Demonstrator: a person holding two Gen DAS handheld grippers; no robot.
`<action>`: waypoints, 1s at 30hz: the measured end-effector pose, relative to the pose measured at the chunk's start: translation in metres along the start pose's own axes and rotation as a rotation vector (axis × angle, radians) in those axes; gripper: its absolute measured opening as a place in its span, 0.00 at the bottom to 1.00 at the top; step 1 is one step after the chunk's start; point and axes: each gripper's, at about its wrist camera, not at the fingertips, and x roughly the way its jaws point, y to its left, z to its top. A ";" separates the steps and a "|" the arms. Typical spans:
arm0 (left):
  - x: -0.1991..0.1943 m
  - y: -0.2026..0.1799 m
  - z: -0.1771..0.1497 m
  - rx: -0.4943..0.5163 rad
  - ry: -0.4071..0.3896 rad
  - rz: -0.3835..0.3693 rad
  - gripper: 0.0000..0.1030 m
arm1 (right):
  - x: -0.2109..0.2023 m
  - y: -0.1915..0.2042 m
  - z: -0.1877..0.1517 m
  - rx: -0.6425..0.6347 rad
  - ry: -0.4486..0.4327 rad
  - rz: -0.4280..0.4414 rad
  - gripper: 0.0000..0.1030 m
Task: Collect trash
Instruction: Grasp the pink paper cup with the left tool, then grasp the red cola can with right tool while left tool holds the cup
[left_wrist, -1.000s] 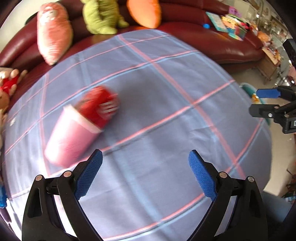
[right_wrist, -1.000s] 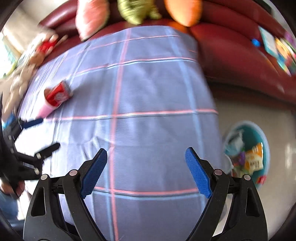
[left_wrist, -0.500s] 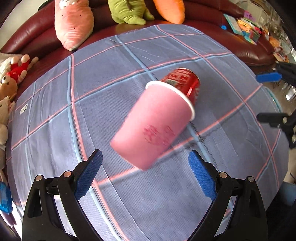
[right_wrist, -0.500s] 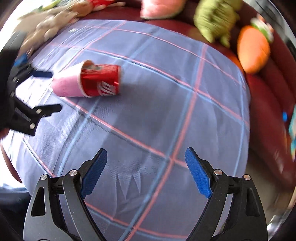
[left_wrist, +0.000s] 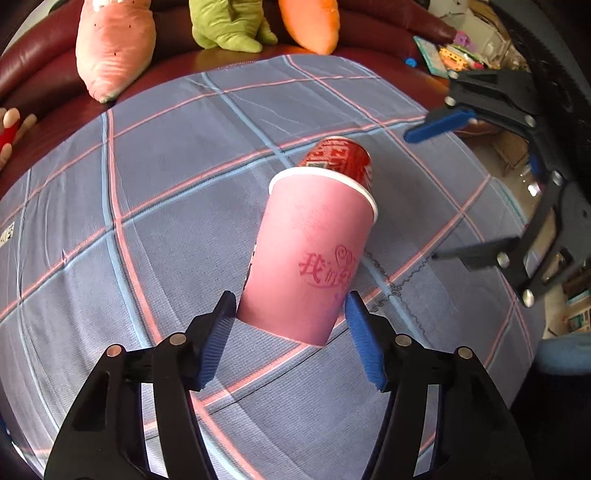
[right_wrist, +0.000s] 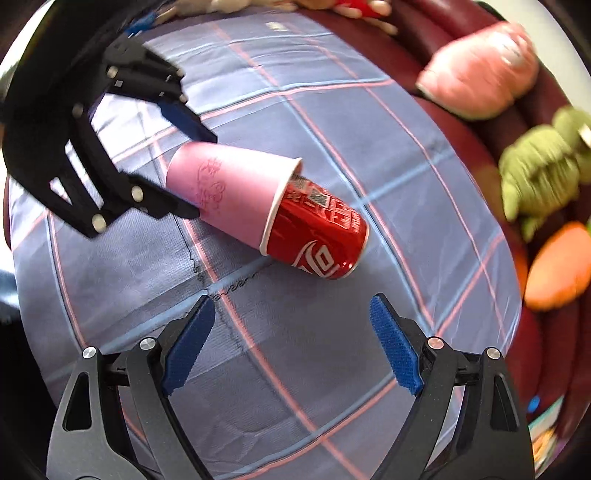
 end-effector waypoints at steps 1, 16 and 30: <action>0.000 0.002 0.000 0.001 0.008 -0.001 0.60 | 0.001 -0.003 0.002 -0.012 0.005 -0.004 0.80; 0.029 -0.020 0.021 0.065 0.062 -0.019 0.60 | -0.003 -0.036 -0.020 0.075 -0.037 0.039 0.80; -0.011 -0.013 -0.047 -0.077 0.043 -0.014 0.60 | -0.021 -0.018 -0.028 0.350 -0.046 0.082 0.80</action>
